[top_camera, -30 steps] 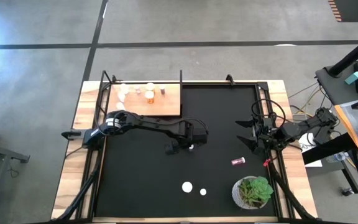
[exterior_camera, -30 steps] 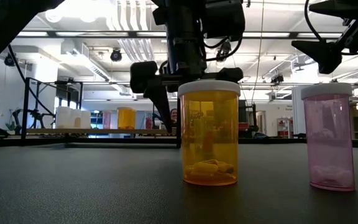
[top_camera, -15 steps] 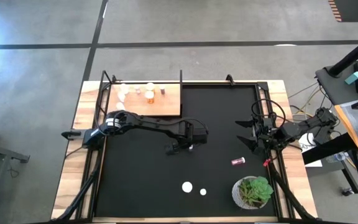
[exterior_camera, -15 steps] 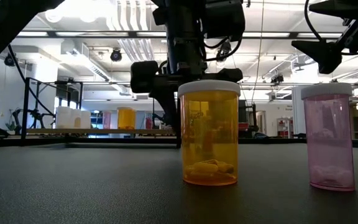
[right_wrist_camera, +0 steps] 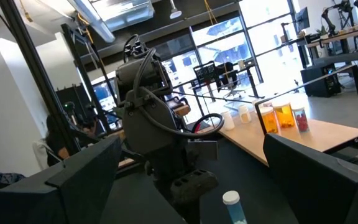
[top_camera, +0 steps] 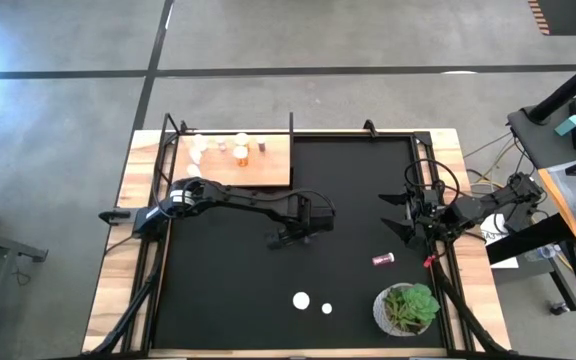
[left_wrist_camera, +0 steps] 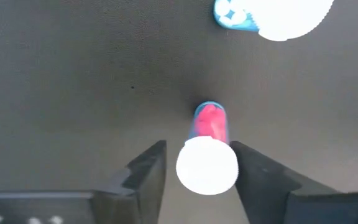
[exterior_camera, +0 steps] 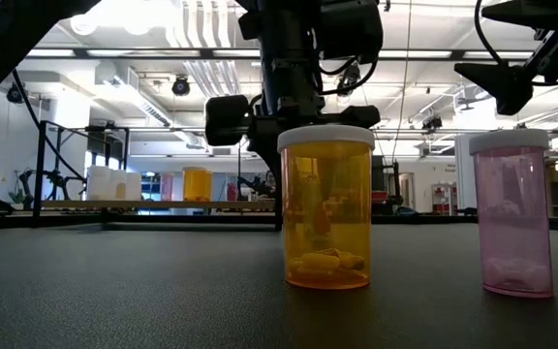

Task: Pick and place medicine bottles onto shelf by color
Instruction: Put the bottom blue pill bottle on the shelf aligned with the other blue pill bottle

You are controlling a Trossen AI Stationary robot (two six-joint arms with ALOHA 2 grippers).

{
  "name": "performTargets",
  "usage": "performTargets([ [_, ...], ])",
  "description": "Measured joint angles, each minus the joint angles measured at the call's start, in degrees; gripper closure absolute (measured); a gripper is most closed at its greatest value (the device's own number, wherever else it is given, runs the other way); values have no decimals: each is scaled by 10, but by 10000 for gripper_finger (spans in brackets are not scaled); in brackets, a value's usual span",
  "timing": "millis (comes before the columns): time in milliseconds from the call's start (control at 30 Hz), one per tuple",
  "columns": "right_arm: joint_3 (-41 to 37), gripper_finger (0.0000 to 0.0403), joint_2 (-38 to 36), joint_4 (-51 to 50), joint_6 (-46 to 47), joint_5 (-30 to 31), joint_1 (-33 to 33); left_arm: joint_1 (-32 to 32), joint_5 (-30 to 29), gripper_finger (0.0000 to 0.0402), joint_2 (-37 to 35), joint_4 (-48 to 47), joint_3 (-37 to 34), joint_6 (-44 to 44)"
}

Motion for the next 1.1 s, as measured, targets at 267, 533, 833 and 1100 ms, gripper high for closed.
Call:
performTargets([
  [267, 0, 19, 0, 0, 0, 0, 0, 0, -2, 307, 0, -1, 0, 1],
  [533, 0, 19, 0, 0, 0, 0, 0, 0, 5, 295, -10, -36, 1, 33],
  [833, 0, 19, 0, 0, 0, 0, 0, 17, 11, 303, -64, -158, 1, 37],
  [1100, 0, 19, 0, 0, 0, 0, 0, 82, -10, 306, -127, -252, 1, 77],
])
